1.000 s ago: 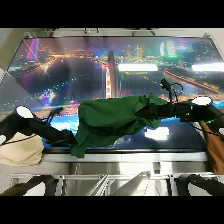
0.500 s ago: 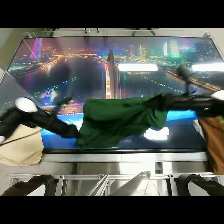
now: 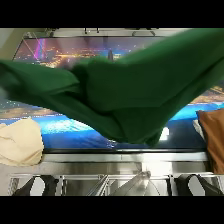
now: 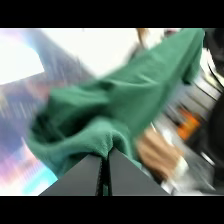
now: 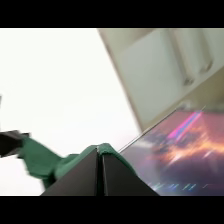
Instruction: Fold the shirts.
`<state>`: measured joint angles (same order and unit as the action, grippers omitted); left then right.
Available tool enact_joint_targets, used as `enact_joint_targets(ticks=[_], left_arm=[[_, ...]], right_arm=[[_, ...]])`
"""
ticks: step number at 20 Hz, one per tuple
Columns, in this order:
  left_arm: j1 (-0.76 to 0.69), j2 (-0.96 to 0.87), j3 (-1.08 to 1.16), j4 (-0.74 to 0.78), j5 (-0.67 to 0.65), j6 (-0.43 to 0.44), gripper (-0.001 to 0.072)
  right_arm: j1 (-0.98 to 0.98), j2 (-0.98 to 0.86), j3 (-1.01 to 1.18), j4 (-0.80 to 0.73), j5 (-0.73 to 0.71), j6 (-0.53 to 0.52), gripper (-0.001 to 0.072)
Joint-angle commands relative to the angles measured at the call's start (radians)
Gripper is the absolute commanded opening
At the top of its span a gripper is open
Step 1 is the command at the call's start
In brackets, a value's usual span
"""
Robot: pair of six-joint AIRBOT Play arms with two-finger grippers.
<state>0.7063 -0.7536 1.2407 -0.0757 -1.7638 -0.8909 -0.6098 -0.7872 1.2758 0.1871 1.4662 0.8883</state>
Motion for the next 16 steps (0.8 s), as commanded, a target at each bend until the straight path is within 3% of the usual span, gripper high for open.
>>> enact_joint_targets(ticks=[1,4,7,10,11,12,13,14,16], left_arm=[[0.156,-0.060,0.140,-0.174,-0.039,-0.002,0.0024],[0.065,-0.214,0.153,0.021,-0.005,-0.042,0.0024],[-0.103,-0.384,0.041,0.339,0.066,-0.042,0.0025],[-0.252,-0.618,-0.051,0.513,0.241,-0.041,0.0021],[-0.278,-0.699,-0.059,0.504,0.288,-0.041,0.0045],[-0.293,-0.790,-0.048,0.480,0.308,-0.042,0.0348],[-0.297,-0.873,-0.017,0.443,0.288,-0.046,0.0641],[-0.295,-0.958,0.033,0.411,0.232,-0.080,0.0698],[-0.282,-1.075,0.124,0.423,0.080,-0.164,0.0697]], right_arm=[[-0.061,0.017,0.067,-0.086,-0.106,-0.001,0.0024],[0.108,-0.100,0.029,-0.329,-0.199,0.006,0.0024],[0.368,-0.330,-0.026,-0.500,-0.314,0.006,0.0024],[0.515,-0.609,-0.034,-0.541,-0.438,0.006,0.0043],[0.539,-0.698,-0.033,-0.533,-0.487,0.006,0.0291],[0.543,-0.769,-0.032,-0.505,-0.501,0.006,0.0502],[0.533,-0.826,-0.024,-0.478,-0.481,0.006,0.0505],[0.510,-0.861,-0.017,-0.474,-0.440,0.006,0.0505],[0.443,-0.871,-0.016,-0.492,-0.348,0.006,0.0506]])
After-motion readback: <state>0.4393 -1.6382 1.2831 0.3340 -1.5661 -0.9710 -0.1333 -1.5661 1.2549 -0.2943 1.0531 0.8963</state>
